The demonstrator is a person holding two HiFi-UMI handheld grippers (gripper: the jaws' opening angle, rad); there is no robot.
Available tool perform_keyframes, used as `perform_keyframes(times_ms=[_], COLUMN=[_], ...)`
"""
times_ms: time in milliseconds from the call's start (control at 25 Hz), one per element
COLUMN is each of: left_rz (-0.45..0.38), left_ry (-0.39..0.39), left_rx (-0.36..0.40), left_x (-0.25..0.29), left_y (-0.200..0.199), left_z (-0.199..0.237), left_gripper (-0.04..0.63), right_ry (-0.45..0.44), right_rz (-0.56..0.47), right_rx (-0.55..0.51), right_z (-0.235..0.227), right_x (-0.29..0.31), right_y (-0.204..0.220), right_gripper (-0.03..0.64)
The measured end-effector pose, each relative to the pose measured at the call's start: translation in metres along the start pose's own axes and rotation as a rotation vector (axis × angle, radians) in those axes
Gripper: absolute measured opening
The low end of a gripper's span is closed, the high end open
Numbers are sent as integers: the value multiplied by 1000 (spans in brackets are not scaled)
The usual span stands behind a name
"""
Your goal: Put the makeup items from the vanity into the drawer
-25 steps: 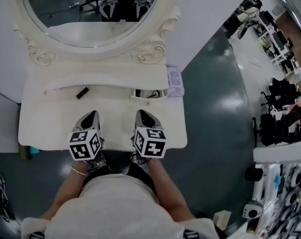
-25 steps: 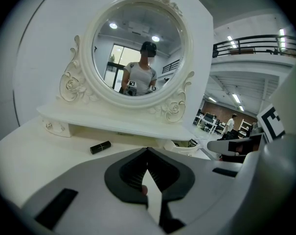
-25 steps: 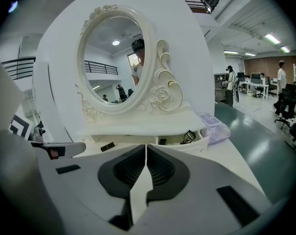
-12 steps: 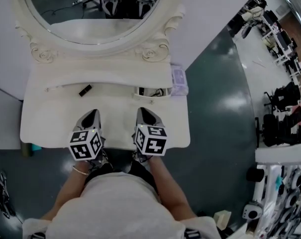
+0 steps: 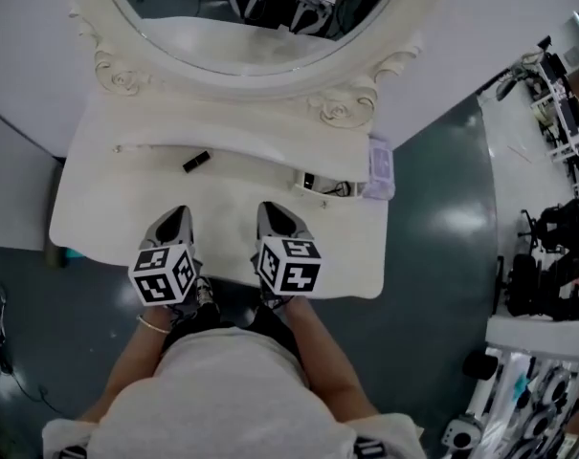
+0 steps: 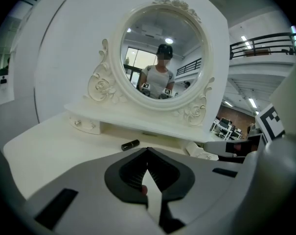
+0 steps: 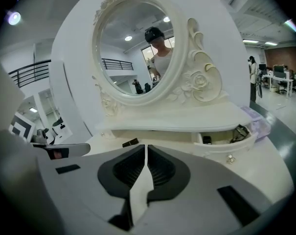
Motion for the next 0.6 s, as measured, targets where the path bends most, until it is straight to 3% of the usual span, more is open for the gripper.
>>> perform_keyframes(times_ms=[280, 440, 600], left_rz=[-46, -47, -36], left_ry=[-148, -219, -264], left_rx=[-73, -122, -163], left_x=[-21, -29, -33], left_y=[-13, -11, -11], left_z=[65, 100, 131], left_gripper=[3, 3, 3], right_ry=[-145, -189, -191], right_rz=[39, 88, 135], right_rx=[-76, -100, -122], right_z=[50, 73, 93], right_x=[55, 89, 121], right_y=[-17, -15, -13], right_gripper=[26, 94, 111])
Point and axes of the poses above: the fingertips, and each gripper's own axes: x forward along the fingers, z to its left, y out of its underside, the point moved 5 cm from there along -x, backward along the fingers, and after that the axes turned 9 degrees about -x, right-handed, at the moved point
